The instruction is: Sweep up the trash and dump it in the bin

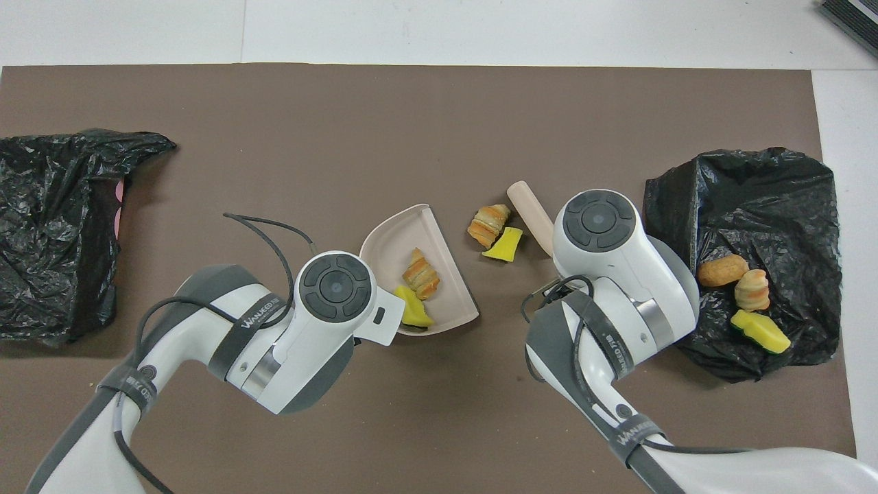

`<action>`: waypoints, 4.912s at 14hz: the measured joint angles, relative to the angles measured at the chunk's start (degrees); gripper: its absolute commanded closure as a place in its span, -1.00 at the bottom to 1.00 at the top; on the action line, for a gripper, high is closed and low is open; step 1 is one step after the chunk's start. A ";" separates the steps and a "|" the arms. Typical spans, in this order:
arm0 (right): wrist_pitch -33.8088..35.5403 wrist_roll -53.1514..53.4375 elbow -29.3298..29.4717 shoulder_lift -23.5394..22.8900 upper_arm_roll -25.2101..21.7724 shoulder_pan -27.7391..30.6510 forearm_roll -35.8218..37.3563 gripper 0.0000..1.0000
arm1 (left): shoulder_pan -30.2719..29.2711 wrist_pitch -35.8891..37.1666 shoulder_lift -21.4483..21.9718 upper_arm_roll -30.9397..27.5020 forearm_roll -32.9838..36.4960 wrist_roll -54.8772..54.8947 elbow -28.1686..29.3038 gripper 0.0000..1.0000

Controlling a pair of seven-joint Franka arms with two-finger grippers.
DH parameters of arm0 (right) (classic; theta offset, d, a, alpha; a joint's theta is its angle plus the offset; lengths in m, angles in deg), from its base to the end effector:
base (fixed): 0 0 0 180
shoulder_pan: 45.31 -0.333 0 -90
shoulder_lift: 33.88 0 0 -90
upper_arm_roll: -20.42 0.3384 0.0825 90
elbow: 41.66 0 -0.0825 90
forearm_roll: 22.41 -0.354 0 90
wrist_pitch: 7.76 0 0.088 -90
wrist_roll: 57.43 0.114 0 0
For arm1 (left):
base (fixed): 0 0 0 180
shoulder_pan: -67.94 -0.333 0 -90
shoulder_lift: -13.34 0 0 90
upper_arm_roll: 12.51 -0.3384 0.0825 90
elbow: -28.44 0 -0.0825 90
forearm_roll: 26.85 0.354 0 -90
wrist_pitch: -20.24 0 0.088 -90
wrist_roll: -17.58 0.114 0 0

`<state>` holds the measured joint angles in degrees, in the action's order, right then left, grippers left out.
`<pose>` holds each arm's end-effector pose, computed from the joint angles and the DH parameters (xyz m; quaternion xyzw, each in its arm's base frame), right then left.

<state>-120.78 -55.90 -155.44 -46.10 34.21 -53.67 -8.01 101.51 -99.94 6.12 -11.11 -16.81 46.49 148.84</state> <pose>0.5163 0.1857 0.3782 0.9617 0.2375 -0.0883 0.1044 0.4384 -0.2947 0.3838 -0.8178 0.5674 0.0607 0.0744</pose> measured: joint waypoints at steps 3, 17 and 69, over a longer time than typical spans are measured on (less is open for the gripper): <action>0.17 0.00 -0.12 -0.89 0.77 -2.19 -4.62 1.00 | 0.00 2.83 0.43 0.01 0.00 -0.90 -0.05 1.00; 9.44 11.38 -0.04 10.33 0.62 -7.28 -29.20 1.00 | -1.18 -2.36 0.56 -0.19 -0.58 4.20 1.08 1.00; 10.51 2.22 -3.84 21.62 -0.43 -1.21 -28.08 -1.00 | -49.93 1.86 -0.24 -0.34 54.39 62.45 -21.37 1.00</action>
<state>-110.27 -53.68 -159.27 -24.48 33.78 -54.88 -36.09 51.57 -98.08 5.88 -11.45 37.57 108.94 127.47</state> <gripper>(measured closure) 0.000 0.692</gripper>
